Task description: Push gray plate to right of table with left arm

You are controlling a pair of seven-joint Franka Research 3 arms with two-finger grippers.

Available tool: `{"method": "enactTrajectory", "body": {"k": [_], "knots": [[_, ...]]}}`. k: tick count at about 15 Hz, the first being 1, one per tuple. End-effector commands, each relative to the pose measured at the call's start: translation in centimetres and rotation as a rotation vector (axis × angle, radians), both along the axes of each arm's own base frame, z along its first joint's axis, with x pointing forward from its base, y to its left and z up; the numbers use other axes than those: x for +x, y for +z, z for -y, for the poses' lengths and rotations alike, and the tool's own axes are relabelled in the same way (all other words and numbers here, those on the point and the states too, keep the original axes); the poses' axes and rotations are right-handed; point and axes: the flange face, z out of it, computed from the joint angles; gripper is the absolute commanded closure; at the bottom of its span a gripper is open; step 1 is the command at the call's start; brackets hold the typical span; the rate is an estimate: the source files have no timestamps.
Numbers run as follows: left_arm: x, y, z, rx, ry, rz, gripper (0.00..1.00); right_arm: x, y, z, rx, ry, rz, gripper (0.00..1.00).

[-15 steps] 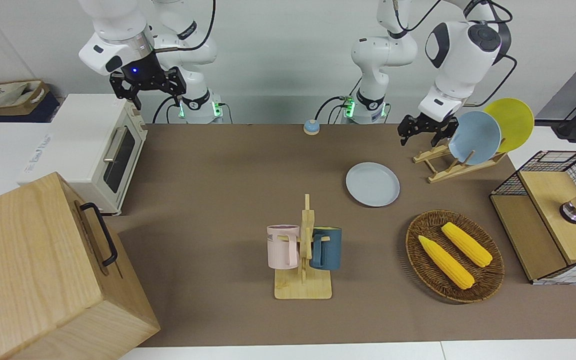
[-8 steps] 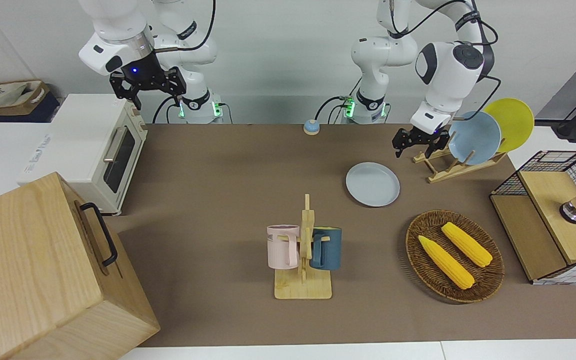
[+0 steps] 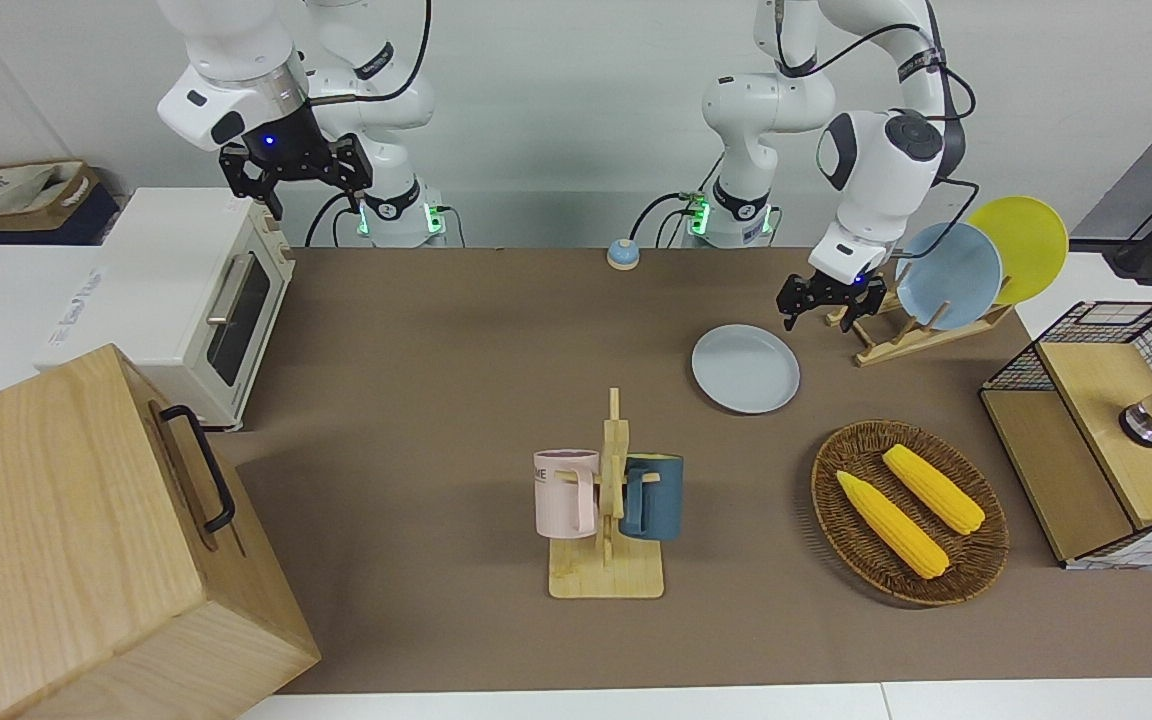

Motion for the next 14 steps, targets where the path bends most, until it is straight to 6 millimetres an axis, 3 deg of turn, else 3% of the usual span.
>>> {"method": "enactTrajectory", "body": {"k": [1, 4, 9, 14], "knots": [[-0.4, -2.0, 1.1, -0.002, -0.004, 0.009, 0.01, -0.3, 0.4, 0.1, 0.002, -0.014, -0.004, 0.017], [-0.5, -5.3, 0.9, -0.001, 0.0, 0.024, 0.01, -0.3, 0.4, 0.2, 0.002, -0.015, -0.004, 0.017], [-0.8, -8.9, 0.8, 0.001, 0.003, 0.026, 0.01, -0.3, 0.4, 0.2, 0.002, -0.015, -0.004, 0.017], [-1.0, -10.5, 0.7, 0.001, 0.008, 0.017, 0.01, -0.3, 0.4, 0.2, 0.001, -0.017, -0.004, 0.017]]}}
